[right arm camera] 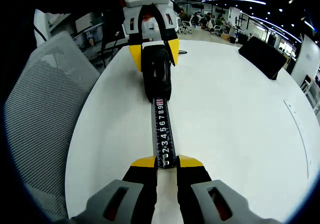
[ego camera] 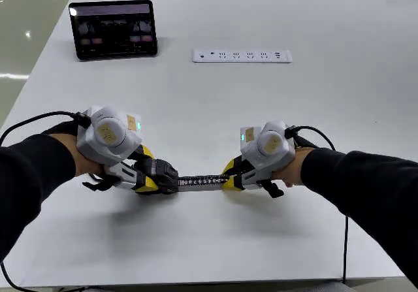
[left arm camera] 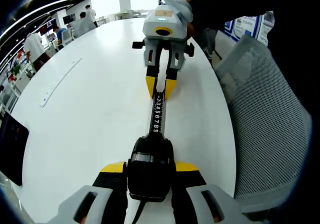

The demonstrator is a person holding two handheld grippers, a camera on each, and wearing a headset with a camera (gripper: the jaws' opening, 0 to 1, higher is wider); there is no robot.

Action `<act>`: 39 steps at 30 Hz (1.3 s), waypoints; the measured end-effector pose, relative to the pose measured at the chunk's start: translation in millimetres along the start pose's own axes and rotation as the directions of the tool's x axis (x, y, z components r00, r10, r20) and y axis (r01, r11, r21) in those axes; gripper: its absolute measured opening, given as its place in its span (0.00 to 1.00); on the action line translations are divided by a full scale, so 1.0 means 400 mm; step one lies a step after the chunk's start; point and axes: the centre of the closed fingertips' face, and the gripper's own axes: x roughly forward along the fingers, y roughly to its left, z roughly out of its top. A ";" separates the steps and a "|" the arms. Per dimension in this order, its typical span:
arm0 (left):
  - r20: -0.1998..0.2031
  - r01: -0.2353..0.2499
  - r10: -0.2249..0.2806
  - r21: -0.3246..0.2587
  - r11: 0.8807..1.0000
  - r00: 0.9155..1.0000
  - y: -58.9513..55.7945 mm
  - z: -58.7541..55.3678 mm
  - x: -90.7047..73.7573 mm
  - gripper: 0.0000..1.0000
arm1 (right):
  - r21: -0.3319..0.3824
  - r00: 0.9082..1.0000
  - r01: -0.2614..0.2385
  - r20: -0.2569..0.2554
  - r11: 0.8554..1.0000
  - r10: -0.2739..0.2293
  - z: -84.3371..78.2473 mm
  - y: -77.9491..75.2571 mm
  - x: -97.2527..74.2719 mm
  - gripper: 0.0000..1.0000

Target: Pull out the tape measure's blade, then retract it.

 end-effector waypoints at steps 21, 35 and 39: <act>0.015 -0.001 0.001 0.002 1.000 1.000 -0.002 0.003 0.001 0.30 | 0.022 1.000 0.012 0.000 1.000 -0.012 -0.028 0.005 -0.023 0.09; 0.007 -0.003 0.003 0.012 1.000 1.000 -0.004 0.003 0.002 0.30 | 0.031 1.000 0.021 0.000 0.999 -0.021 -0.049 0.004 -0.042 0.09; 0.003 -0.002 0.002 0.006 1.000 1.000 -0.004 0.003 0.002 0.30 | 0.036 1.000 0.024 -0.002 0.999 -0.024 -0.060 0.003 -0.051 0.09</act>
